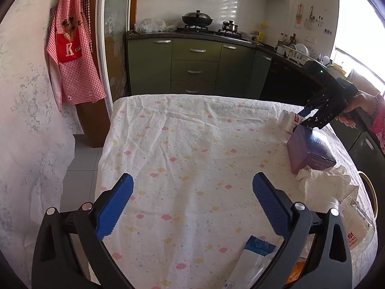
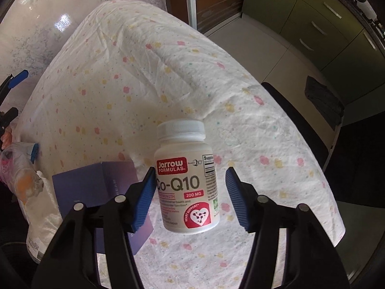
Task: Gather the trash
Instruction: 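Carry the pill bottle over the bin and release it with the right tool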
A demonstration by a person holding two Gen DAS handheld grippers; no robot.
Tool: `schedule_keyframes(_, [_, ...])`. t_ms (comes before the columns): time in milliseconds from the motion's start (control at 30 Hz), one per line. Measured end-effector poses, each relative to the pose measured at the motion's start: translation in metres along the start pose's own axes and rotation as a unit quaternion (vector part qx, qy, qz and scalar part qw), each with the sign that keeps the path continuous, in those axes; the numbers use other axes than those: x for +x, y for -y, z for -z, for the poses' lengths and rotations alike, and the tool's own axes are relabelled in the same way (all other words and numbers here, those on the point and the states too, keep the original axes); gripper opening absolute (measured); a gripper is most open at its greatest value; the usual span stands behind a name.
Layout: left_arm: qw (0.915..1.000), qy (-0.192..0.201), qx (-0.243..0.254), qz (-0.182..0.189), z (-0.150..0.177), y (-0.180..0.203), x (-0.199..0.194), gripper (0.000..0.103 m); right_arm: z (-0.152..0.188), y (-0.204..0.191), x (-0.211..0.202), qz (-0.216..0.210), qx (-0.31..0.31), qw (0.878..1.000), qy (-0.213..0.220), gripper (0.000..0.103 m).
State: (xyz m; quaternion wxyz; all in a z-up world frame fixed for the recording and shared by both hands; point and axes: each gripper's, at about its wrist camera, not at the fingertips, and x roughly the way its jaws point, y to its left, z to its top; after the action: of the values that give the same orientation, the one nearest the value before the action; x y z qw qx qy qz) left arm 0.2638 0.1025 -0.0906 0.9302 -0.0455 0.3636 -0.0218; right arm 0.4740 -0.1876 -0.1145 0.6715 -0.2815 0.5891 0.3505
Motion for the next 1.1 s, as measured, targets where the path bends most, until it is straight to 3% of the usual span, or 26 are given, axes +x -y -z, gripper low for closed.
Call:
schedule_keyframes(67, [1.0000,0.002,0.000,0.000,0.000,0.000,-0.001,0.098,0.002,0.000,0.003,0.006,0.008,1.000,0.009,0.046])
schedule_keyframes(200, [1.0000,0.003,-0.005,0.001,0.000,-0.001,-0.002,0.098,0.011,0.002,-0.006,0.039,0.037,0.998,0.034,0.045])
schedule_keyframes(367, [1.0000,0.005,-0.001,0.003,0.002,0.002,-0.003,0.098,0.039,-0.002,-0.038,0.051,0.079,0.994,0.063,0.045])
schedule_keyframes(500, [0.9999,0.013,0.000,0.011,0.001,0.004,-0.009,0.098,0.087,-0.016,-0.077,0.065,0.115,0.988,0.085,0.045])
schedule_keyframes(600, [0.9996,0.018,-0.001,0.022,0.001,0.005,-0.013,0.098,0.146,-0.024,-0.108,0.081,0.158,0.979,0.098,0.045])
schedule_keyframes(767, [0.9988,0.030,-0.003,0.039,0.001,0.009,-0.020,0.098,0.263,-0.027,-0.125,0.105,0.263,0.954,0.098,0.045])
schedule_keyframes(933, [0.9979,0.042,0.004,0.049,0.001,0.013,-0.026,0.098,0.373,-0.010,-0.094,0.122,0.381,0.915,0.054,0.045])
schedule_keyframes(1100, [0.9978,0.040,0.011,0.052,0.003,0.019,-0.025,0.098,0.438,0.016,-0.053,0.114,0.460,0.880,0.026,0.045])
